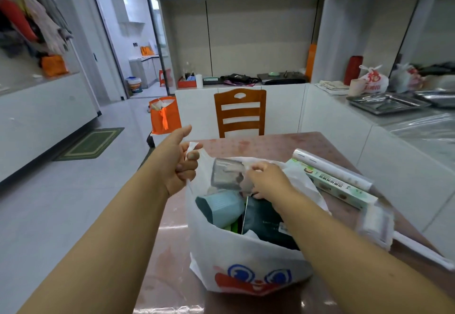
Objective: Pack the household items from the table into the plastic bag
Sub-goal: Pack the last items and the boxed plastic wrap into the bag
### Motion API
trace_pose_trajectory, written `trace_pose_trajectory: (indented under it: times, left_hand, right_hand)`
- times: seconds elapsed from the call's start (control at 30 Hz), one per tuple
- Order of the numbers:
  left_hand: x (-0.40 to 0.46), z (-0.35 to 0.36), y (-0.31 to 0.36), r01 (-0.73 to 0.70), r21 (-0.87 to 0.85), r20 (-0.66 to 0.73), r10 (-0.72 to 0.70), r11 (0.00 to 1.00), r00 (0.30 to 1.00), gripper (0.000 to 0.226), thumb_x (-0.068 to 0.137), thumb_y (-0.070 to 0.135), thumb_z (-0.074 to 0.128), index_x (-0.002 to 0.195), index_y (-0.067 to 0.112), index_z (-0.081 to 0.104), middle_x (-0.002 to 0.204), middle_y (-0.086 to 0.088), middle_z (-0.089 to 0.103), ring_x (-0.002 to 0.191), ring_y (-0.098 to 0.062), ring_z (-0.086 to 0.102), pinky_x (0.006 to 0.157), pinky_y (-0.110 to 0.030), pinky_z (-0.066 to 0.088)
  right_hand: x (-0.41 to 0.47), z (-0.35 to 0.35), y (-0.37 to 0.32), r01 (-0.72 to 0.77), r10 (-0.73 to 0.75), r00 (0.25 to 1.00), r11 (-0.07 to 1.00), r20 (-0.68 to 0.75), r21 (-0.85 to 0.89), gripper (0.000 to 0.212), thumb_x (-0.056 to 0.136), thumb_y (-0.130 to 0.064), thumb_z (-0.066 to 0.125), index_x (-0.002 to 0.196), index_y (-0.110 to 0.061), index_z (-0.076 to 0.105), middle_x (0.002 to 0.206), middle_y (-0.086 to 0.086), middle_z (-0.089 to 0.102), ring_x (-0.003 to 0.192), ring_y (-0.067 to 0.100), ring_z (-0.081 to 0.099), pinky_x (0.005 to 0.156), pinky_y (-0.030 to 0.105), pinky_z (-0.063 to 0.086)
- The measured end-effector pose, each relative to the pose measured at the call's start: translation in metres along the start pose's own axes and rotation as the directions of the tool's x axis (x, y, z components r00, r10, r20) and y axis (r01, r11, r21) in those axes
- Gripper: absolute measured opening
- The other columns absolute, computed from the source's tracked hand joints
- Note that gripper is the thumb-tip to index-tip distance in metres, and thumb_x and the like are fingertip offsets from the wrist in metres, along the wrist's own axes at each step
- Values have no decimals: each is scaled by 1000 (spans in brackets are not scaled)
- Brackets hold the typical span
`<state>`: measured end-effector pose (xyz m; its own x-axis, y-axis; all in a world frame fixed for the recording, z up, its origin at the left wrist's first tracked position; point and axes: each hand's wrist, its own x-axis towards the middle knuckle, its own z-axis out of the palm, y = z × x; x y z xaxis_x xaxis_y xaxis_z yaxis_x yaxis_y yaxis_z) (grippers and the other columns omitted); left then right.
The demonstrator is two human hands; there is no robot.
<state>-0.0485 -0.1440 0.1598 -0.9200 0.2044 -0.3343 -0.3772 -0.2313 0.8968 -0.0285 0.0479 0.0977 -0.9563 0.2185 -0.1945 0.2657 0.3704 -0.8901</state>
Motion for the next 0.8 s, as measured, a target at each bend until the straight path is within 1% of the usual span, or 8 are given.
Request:
trace_pose_trajectory:
  times: [0.1,0.17,0.27,0.3,0.37,0.5,0.63,0.8]
  left_hand:
    - [-4,0,-5,-28,10,29,28,1000,999,52,92,54,50,115,8,57,50,2,38,32,-6,24,29,-15,23]
    - [-5,2,-8,-37,4,34,37,999,999,55,91,55,51,118,8,56,48,3,37,32,-6,24,29,-15,23]
    - [-7,10,-11,-63,18,44,62,998,997,57,91,57,50,117,7,57,47,3,36,32,-6,23,29,-15,22]
    - [-7,12,-12,-71,25,43,70,997,997,58,91,57,50,118,6,57,47,3,35,32,-6,23,29,-15,22]
    - [-7,14,-12,-73,20,25,73,997,997,61,90,58,50,120,5,56,47,3,33,32,-7,23,29,-15,23]
    - [-6,12,-12,-52,-11,-10,52,999,999,64,92,58,48,127,5,54,44,4,34,30,-8,24,29,-13,24]
    - [-5,11,-11,-53,15,-50,53,998,997,59,94,56,46,126,7,55,44,2,35,31,-8,25,31,-12,24]
    - [-1,8,-11,-41,8,-74,41,999,996,55,96,53,45,124,7,56,45,1,38,30,-9,26,29,-13,25]
  right_hand:
    - [1,-18,13,49,-98,992,872,-76,-487,33,97,-39,37,92,-15,59,92,9,59,81,20,50,74,36,44]
    - [-2,-26,10,126,-274,952,757,-136,-641,28,98,-40,35,90,-19,52,87,2,54,79,19,49,69,34,41]
    - [-4,-13,-7,501,-548,817,524,177,-689,21,97,-15,50,117,-17,57,111,5,64,98,19,60,85,33,54]
    - [-1,-4,-7,565,-500,813,554,298,-612,33,97,-11,51,128,-16,54,124,6,61,111,20,59,96,34,50]
    - [8,7,2,428,-224,895,675,386,-601,43,103,-22,37,145,-22,40,151,9,40,137,29,38,113,46,33]
    - [17,1,16,214,71,944,611,322,-762,69,95,-64,7,152,-30,24,162,9,13,147,35,16,117,50,14]
    - [11,-12,2,257,-64,951,709,303,-656,47,103,-20,29,149,-27,26,156,10,31,137,35,38,112,52,32]
    - [3,-63,-4,3,117,992,416,57,-909,77,90,-70,7,146,-26,37,148,8,45,135,36,39,108,71,12]
